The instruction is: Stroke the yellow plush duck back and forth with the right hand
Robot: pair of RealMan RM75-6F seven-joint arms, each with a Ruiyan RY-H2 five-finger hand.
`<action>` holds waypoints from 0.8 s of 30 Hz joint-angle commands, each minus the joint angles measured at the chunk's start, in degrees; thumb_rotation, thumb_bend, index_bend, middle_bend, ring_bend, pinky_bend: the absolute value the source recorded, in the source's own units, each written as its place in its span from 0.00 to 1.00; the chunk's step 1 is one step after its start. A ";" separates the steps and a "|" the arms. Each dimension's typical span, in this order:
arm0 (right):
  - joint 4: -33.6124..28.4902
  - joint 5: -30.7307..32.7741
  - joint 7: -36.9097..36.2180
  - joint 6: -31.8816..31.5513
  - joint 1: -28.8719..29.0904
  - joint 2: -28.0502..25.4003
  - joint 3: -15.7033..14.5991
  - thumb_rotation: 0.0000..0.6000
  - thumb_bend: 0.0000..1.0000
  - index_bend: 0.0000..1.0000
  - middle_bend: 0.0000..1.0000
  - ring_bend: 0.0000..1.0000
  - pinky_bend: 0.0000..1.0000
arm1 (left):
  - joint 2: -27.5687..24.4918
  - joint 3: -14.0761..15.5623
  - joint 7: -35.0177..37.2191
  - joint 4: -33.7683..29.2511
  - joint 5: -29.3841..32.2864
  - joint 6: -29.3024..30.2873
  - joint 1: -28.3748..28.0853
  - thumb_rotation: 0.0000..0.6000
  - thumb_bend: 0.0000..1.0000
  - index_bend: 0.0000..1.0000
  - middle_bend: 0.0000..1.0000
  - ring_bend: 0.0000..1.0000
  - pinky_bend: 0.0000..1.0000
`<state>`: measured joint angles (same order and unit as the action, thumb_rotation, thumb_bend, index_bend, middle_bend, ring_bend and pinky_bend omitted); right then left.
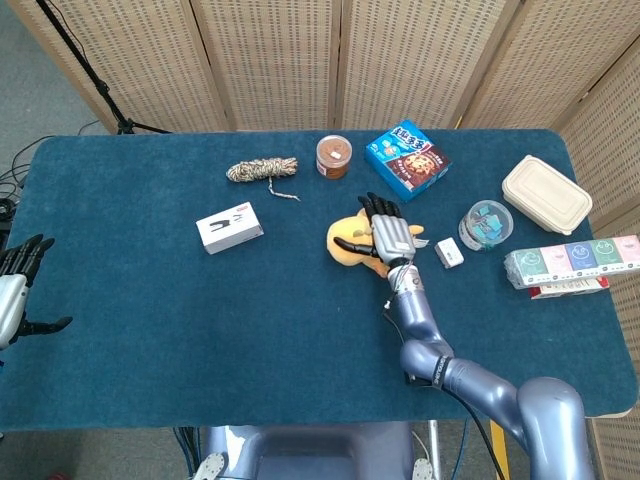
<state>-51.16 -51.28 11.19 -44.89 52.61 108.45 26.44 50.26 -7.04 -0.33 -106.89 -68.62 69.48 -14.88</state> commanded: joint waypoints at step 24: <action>8.30 -12.08 9.64 -8.14 8.12 11.25 -6.26 0.00 0.00 0.00 0.00 0.00 0.00 | -0.86 0.11 2.82 0.61 -1.10 0.11 0.52 1.00 0.00 0.00 0.00 0.00 0.00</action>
<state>-46.28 -63.05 20.96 -54.30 59.45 117.34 20.52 49.39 -6.92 2.49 -106.28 -69.72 69.60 -14.35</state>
